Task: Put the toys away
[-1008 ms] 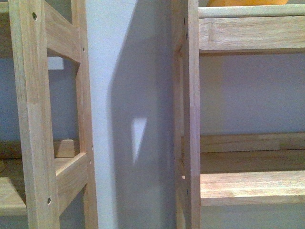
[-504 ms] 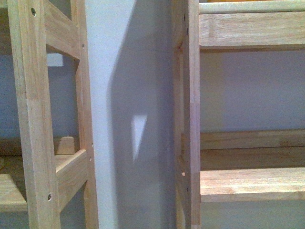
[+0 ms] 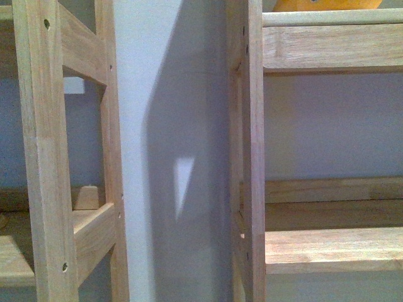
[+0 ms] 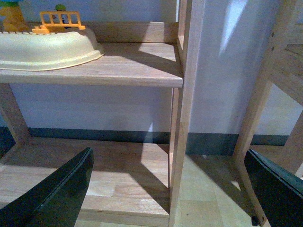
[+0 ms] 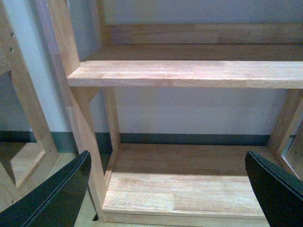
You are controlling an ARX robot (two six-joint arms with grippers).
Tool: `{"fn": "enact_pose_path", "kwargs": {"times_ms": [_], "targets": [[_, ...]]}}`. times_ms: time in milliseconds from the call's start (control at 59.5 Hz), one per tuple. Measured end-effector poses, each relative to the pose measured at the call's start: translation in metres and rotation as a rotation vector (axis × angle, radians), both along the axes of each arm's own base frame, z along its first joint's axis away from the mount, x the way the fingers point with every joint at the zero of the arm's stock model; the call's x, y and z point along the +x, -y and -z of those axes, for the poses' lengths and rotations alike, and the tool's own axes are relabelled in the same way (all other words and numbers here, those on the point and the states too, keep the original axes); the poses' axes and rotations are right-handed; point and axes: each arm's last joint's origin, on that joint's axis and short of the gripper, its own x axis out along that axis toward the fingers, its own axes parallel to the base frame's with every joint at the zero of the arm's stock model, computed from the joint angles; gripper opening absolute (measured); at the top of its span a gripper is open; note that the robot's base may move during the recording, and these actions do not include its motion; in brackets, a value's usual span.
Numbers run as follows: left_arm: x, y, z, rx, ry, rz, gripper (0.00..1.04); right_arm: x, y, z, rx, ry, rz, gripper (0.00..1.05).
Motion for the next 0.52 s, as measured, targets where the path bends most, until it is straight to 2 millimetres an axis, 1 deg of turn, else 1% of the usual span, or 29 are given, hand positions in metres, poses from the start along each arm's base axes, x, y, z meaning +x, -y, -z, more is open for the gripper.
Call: {"fn": "enact_pose_path", "kwargs": {"times_ms": [521], "targets": [[0.0000,0.0000,0.0000,0.000,0.000,0.000,0.98,0.0000,0.0000,-0.0001,0.000,0.000,0.000,0.98]]}}
